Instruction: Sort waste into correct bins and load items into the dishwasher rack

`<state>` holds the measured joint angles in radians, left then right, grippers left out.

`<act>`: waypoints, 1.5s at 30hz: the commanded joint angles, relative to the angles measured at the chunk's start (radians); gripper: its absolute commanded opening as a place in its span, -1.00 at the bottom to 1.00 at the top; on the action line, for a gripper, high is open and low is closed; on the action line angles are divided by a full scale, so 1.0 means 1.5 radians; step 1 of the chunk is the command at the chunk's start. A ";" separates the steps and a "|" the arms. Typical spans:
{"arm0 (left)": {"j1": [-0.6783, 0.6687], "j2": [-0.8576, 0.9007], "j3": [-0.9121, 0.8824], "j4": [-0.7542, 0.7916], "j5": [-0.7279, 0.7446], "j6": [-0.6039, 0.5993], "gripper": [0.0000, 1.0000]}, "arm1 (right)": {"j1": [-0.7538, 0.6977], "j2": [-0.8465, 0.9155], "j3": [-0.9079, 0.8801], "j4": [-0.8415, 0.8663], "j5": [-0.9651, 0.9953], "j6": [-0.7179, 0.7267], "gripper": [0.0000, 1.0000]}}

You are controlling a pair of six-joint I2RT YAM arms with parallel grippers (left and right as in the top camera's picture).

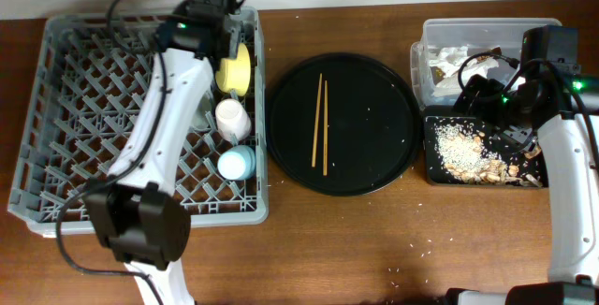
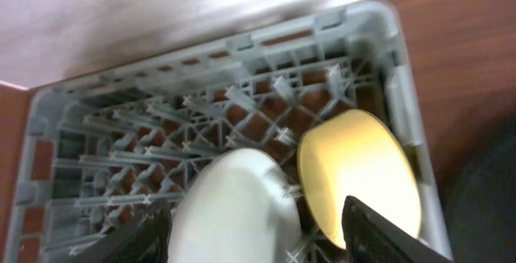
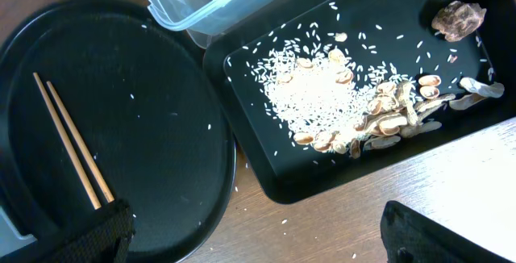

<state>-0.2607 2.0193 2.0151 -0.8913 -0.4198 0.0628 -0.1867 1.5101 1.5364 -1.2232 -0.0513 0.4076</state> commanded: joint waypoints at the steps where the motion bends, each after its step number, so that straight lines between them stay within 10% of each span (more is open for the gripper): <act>1: -0.009 -0.052 0.052 -0.056 0.202 -0.008 0.35 | -0.003 0.001 0.007 0.000 0.007 0.001 0.97; 5: -0.054 -0.041 0.051 -0.141 0.318 -0.009 0.22 | -0.003 0.001 0.007 0.000 0.007 0.001 0.97; 30: -0.195 0.259 0.043 -0.130 0.317 -0.082 -0.04 | -0.003 0.001 0.007 0.000 0.007 0.001 0.97; 45: -0.207 0.341 0.043 -0.097 0.293 -0.087 -0.99 | -0.003 0.001 0.007 0.000 0.007 0.001 0.97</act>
<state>-0.5499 2.4546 2.0861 -1.0439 0.0059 -0.0696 -0.1867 1.5101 1.5364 -1.2232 -0.0490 0.4080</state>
